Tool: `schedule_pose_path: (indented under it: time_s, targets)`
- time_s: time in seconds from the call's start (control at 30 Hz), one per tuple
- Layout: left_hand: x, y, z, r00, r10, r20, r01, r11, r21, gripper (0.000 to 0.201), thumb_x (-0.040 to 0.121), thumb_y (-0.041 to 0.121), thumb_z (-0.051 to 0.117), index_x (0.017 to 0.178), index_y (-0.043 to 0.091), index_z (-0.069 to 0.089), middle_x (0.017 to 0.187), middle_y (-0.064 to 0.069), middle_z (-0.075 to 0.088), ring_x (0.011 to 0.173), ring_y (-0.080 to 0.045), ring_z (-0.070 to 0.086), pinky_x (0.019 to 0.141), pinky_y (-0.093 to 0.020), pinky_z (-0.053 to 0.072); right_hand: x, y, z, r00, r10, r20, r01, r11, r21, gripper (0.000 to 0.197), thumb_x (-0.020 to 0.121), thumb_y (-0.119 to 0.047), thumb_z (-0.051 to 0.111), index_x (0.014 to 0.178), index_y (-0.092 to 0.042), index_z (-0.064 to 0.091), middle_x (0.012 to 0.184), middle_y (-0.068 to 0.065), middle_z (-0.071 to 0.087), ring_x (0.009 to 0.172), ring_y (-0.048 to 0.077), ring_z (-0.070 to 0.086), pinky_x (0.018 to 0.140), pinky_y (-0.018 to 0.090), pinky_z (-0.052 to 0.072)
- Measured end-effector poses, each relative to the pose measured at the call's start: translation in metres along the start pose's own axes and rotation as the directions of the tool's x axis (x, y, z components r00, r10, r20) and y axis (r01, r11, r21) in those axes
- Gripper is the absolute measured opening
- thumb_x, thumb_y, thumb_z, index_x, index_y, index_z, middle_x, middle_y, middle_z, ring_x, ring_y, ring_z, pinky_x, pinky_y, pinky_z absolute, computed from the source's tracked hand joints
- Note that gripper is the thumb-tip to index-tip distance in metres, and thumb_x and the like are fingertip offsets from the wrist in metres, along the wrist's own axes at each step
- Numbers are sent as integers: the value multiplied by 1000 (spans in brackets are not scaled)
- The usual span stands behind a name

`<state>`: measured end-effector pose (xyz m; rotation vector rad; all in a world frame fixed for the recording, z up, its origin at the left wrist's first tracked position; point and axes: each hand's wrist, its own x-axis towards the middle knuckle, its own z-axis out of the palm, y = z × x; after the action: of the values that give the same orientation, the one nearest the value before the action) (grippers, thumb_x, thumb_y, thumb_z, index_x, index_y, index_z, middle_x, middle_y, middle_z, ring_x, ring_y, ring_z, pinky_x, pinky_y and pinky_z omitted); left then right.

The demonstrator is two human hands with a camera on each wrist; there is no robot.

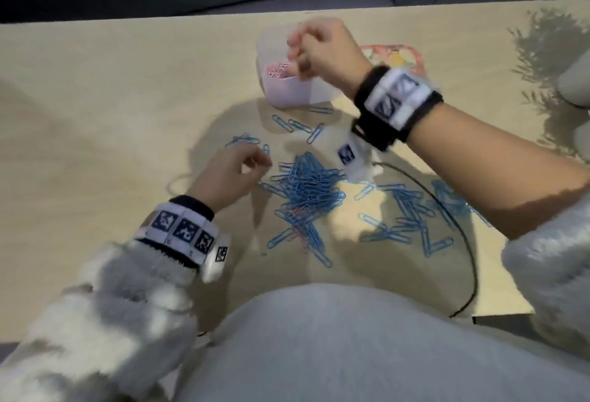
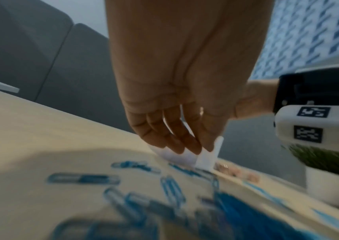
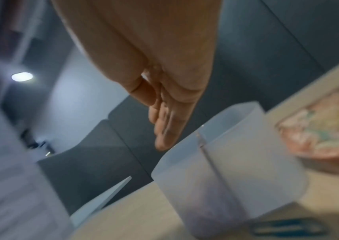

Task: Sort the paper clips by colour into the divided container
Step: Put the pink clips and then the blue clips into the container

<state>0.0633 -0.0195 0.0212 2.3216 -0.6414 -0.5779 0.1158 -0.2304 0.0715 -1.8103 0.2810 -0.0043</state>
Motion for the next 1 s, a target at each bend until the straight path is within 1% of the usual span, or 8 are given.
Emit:
schedule_pose_path:
  time_s: [0.1,0.2,0.27,0.4,0.57,0.67,0.83,1.0]
  targets:
    - [-25,-2,22,986,-20,167,9,998,64,7,78,19,70,80,14,64,80,4,60,73,-12,54,61,-11,39,-62,35,-8,934,-97,345,245,875,-418,13,83,-5,57,90,-3,67,78,2,65,59,-3,55,62,13,46]
    - [-37,1,43,962,21,274,-70,983,168,20,71,29,76,79,18,61,80,5,56,74,-12,53,64,-16,39,-110,82,-8,819,94,566,360,684,-635,34,76,-21,73,108,-11,67,107,12,61,94,19,51,88,32,41]
    - [-39,2,50,952,40,303,-106,973,203,19,71,24,74,79,19,59,82,4,53,75,-14,51,68,-25,42,-129,100,-8,824,103,557,380,628,-679,44,71,-26,75,112,-15,64,114,10,55,102,25,46,90,38,40]
    - [-39,-8,48,967,11,256,-58,983,177,18,71,10,73,82,16,60,83,4,53,70,-10,49,60,-9,36,-138,116,-22,912,-35,408,336,634,-696,29,71,-4,62,100,-9,65,106,14,58,96,33,51,82,41,44]
    - [-42,-25,37,978,-44,202,21,993,112,27,69,2,73,77,21,56,84,-6,63,67,-11,54,60,-15,41,-143,115,-40,956,-26,292,259,543,-799,31,74,-4,54,102,-12,65,104,12,60,94,34,50,83,40,43]
    - [-44,-24,38,980,-12,199,-13,992,122,22,69,3,73,79,18,61,83,-4,59,67,-9,53,63,-19,42,-152,104,-19,928,-113,355,351,585,-731,21,76,-13,49,89,-11,66,89,12,64,86,34,57,74,39,46]
    - [-50,-14,45,965,176,194,-217,953,213,21,71,21,73,90,14,70,88,-5,61,84,-20,56,76,-32,45,-168,96,20,840,161,518,364,541,-758,17,84,-31,59,91,-15,59,100,6,63,99,24,54,77,34,41]
    - [-50,-6,53,932,235,274,-300,926,228,13,76,15,69,88,17,73,89,-4,64,76,-17,54,73,-31,47,-173,108,7,851,218,477,214,686,-696,21,79,-18,64,79,-22,44,81,1,52,77,22,48,64,30,31]
